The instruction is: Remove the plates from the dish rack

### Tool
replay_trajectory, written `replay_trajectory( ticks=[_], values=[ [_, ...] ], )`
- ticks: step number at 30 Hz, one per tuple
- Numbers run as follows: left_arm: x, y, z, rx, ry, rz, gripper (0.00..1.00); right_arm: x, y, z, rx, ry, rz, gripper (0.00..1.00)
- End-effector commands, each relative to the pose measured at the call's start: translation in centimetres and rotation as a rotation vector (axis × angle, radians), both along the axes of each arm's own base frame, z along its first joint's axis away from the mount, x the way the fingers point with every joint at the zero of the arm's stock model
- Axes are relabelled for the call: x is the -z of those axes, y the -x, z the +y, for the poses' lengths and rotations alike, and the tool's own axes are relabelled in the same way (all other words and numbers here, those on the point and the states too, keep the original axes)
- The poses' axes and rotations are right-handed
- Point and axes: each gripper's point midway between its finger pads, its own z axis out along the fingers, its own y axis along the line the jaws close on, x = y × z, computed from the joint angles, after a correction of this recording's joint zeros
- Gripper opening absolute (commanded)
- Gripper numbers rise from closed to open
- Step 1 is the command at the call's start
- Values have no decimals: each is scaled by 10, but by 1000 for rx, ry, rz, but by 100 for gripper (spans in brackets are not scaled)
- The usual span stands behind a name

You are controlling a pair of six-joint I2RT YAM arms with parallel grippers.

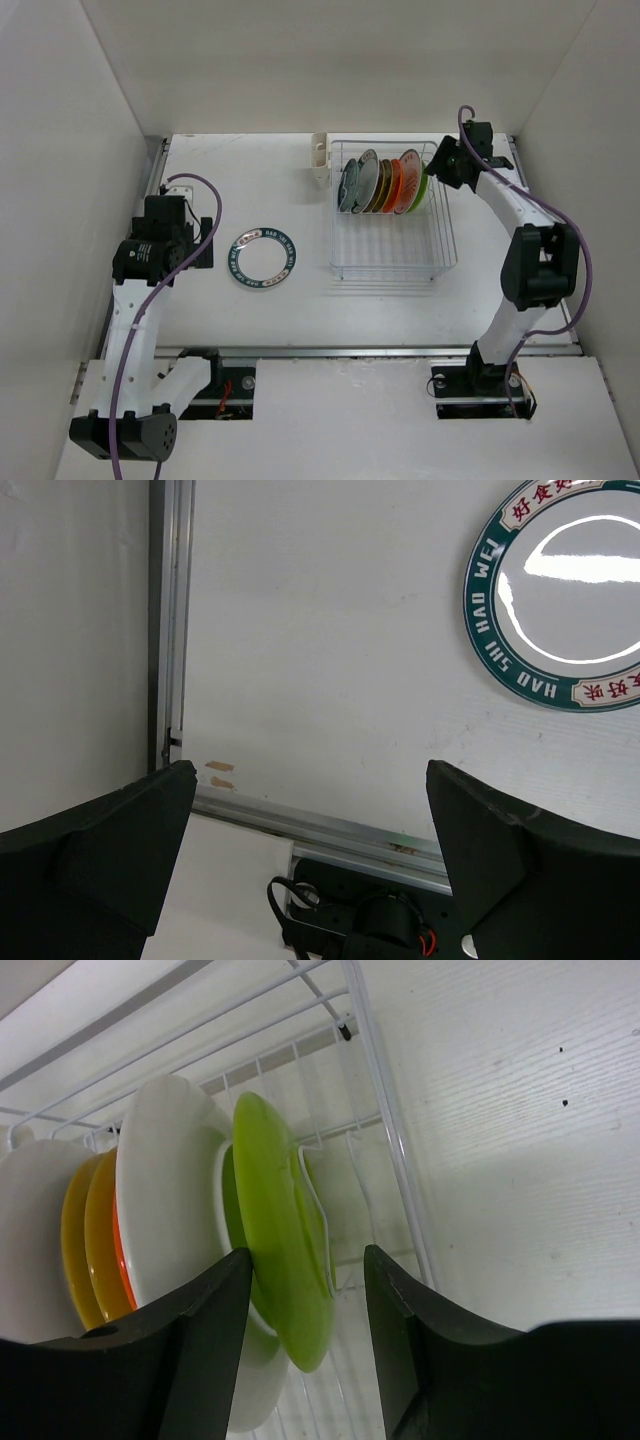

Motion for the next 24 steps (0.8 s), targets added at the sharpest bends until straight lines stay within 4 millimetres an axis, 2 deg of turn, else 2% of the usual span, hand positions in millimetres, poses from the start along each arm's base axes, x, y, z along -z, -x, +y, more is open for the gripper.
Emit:
replay_trajectory(
  ticks=[1,2,3,5,9,11,13,14,15,17,21,22,24],
  values=[
    [3,1,3,-2,-14,24,100,6,-9,4,-38,35,-7,54],
    [3,1,3,-2,-14,24,100,15,-8,9,-56,44,19,54],
    [2,-1,3,-2,-14,15,100,16,-9,6,-53,60,26,54],
    [2,-1,3,-2,-14,15,100,21,-9,15,-69,88,47,53],
    [2,-1,3,-2,-14,15,100,23,-11,9,-44,111,56,46],
    [2,0,4,-7,-21,15,100,28,-8,11,-46,120,66,34],
    [2,0,4,-7,-21,15,100,22,-8,9,-34,129,55,23],
    [2,0,4,-7,-21,15,100,16,-8,5,-29,148,41,12],
    [2,0,4,-7,-21,15,100,13,-5,4,-15,170,41,7],
    [2,0,4,-7,-21,15,100,-6,-1,0,1,220,15,0],
    [2,0,4,-7,-21,15,100,-54,10,-10,87,328,-45,0],
    [2,0,4,-7,-21,15,100,-71,13,-24,154,373,-69,0],
    [-1,-2,3,-2,-13,6,100,-97,27,-37,218,424,-86,0]
  ],
)
